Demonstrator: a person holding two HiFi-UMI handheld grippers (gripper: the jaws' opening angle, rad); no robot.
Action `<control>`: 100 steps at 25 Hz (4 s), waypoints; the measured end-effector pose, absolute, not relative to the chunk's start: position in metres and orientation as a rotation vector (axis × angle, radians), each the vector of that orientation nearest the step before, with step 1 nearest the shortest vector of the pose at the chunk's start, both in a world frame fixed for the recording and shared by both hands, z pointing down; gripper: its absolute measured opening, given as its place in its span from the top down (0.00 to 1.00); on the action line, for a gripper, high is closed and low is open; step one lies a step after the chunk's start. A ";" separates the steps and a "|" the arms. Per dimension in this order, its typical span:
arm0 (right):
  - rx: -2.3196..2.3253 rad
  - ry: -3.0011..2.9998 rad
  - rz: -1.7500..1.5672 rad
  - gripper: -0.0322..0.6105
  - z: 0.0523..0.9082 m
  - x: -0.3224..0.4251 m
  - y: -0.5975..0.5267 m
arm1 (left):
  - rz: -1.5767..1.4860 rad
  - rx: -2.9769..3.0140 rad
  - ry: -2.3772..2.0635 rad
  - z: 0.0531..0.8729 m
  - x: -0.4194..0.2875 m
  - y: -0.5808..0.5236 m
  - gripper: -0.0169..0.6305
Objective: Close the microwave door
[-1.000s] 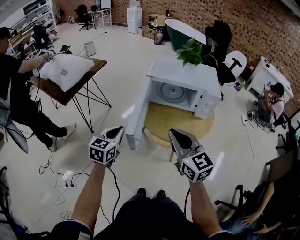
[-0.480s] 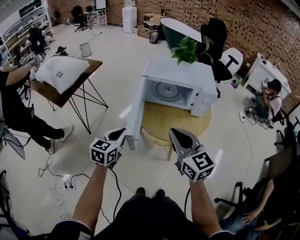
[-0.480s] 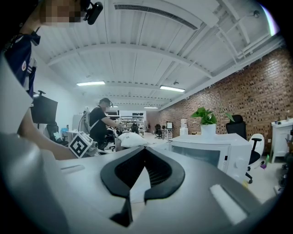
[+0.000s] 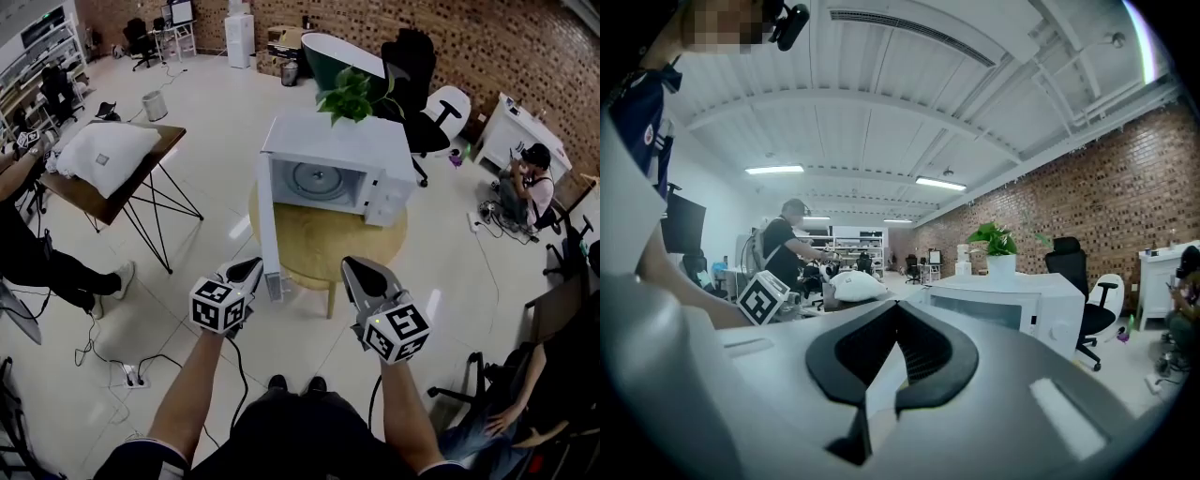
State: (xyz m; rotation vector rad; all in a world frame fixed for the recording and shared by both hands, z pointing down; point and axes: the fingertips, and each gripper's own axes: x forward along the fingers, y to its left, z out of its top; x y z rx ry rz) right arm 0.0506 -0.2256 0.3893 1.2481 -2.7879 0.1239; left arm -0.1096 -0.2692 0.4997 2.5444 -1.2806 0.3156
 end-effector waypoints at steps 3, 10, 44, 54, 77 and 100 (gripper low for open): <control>1.283 -2.771 0.130 0.95 0.391 0.064 -0.226 | 0.319 2.563 -1.248 0.500 -0.091 -0.274 0.96; 1.346 -2.737 0.139 0.95 0.394 0.090 -0.227 | 0.327 2.605 -1.177 0.499 -0.054 -0.285 0.96; 1.501 -2.646 0.154 0.95 0.399 0.145 -0.237 | 0.373 2.689 -1.026 0.496 0.032 -0.329 0.96; 1.365 -2.651 0.151 0.95 0.436 0.098 -0.265 | 0.351 2.677 -1.096 0.481 -0.009 -0.296 0.96; 1.477 -2.519 0.172 0.95 0.468 0.077 -0.329 | 0.317 2.676 -1.111 0.471 -0.050 -0.275 0.96; 1.559 -2.464 0.178 0.95 0.476 0.148 -0.454 | 0.323 2.674 -1.061 0.487 0.020 -0.353 0.96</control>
